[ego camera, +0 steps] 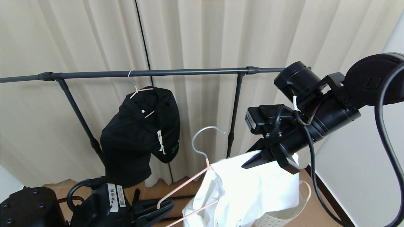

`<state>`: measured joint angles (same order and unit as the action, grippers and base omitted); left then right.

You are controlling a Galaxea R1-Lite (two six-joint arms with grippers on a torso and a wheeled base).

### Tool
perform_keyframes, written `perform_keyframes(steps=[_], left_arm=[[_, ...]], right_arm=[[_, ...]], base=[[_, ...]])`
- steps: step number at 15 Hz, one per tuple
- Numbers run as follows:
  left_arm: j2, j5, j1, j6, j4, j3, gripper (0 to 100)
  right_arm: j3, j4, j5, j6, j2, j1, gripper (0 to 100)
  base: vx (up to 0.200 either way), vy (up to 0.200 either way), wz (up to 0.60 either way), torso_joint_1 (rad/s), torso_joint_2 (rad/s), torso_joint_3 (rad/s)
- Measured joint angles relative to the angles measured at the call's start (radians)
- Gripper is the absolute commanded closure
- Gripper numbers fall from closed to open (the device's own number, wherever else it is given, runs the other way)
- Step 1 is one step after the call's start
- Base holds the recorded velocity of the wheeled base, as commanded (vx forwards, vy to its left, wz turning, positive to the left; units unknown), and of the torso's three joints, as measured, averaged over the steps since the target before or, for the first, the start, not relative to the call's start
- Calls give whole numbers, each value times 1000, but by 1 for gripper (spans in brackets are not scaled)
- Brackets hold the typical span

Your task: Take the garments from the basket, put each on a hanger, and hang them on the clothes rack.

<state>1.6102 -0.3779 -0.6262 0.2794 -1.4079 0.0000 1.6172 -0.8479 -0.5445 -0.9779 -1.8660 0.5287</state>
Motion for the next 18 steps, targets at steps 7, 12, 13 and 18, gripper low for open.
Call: perform_keyframes(steps=[7, 12, 13, 18], left_arm=[[-2, 0, 0, 1, 2, 0, 100], [-4, 1, 0, 3, -2, 0, 0], [-4, 1, 0, 4, 0, 0, 0], [-10, -4, 3, -15, -5, 0, 0]], right_arm=[[-5, -2, 3, 1, 7, 24, 100], [-43, 1, 1, 1, 39, 25, 100], [-46, 0, 1, 1, 44, 25, 100], [-79, 10, 19, 2, 70, 24, 100]], base=[[0, 0, 0, 0, 0, 0], [0, 0, 0, 0, 0, 0], [0, 0, 0, 0, 0, 0], [0, 0, 0, 0, 0, 0]])
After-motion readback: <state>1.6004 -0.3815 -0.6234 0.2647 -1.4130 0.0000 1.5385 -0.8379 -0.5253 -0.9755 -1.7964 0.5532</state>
